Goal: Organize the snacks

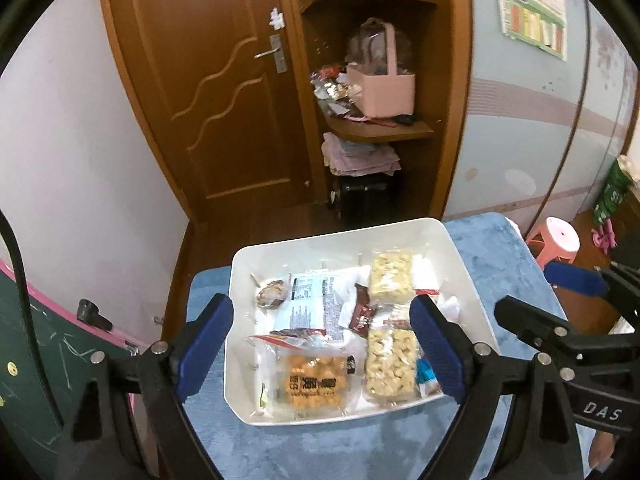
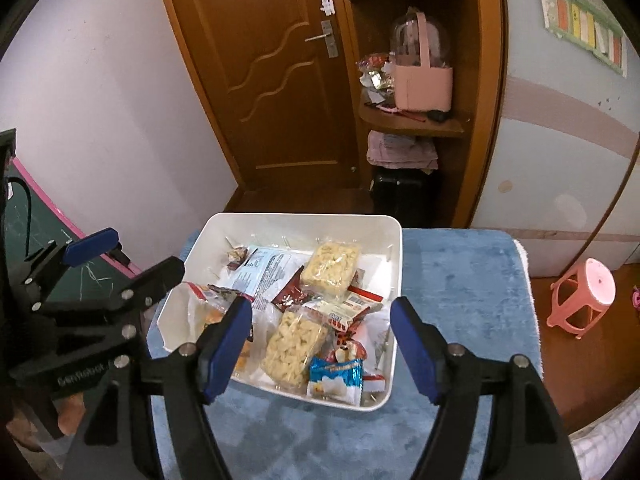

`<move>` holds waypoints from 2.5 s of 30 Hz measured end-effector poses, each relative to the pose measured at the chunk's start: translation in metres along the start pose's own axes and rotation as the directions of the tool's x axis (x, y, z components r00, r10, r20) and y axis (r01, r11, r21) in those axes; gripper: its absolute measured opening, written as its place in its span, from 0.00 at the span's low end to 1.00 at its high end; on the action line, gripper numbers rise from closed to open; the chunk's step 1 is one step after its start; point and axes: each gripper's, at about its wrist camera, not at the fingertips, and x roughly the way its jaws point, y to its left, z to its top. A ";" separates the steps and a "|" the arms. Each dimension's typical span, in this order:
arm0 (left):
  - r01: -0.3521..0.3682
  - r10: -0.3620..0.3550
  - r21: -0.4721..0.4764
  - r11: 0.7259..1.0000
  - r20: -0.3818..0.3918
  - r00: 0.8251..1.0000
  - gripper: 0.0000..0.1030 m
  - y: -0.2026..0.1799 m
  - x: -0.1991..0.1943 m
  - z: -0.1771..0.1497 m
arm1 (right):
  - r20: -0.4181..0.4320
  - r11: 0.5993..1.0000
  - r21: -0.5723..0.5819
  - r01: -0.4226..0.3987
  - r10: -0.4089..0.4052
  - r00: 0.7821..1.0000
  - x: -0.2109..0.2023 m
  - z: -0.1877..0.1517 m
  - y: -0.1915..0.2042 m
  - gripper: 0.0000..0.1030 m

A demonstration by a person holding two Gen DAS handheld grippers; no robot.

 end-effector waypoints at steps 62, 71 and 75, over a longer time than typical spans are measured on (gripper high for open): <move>0.034 -0.039 -0.170 0.985 -0.024 0.999 0.98 -0.050 -0.218 -0.220 | 0.106 0.997 0.036 0.072 -0.075 0.992 -0.206 -0.222 0.034 0.71; 0.048 -0.059 -0.187 0.981 -0.056 0.997 0.98 -0.051 -0.208 -0.217 | 0.101 0.998 0.028 0.063 -0.065 0.993 -0.201 -0.219 0.036 0.71; 0.043 -0.054 -0.184 0.982 -0.057 0.997 0.98 -0.051 -0.207 -0.218 | 0.099 0.998 0.028 0.062 -0.064 0.993 -0.201 -0.217 0.036 0.71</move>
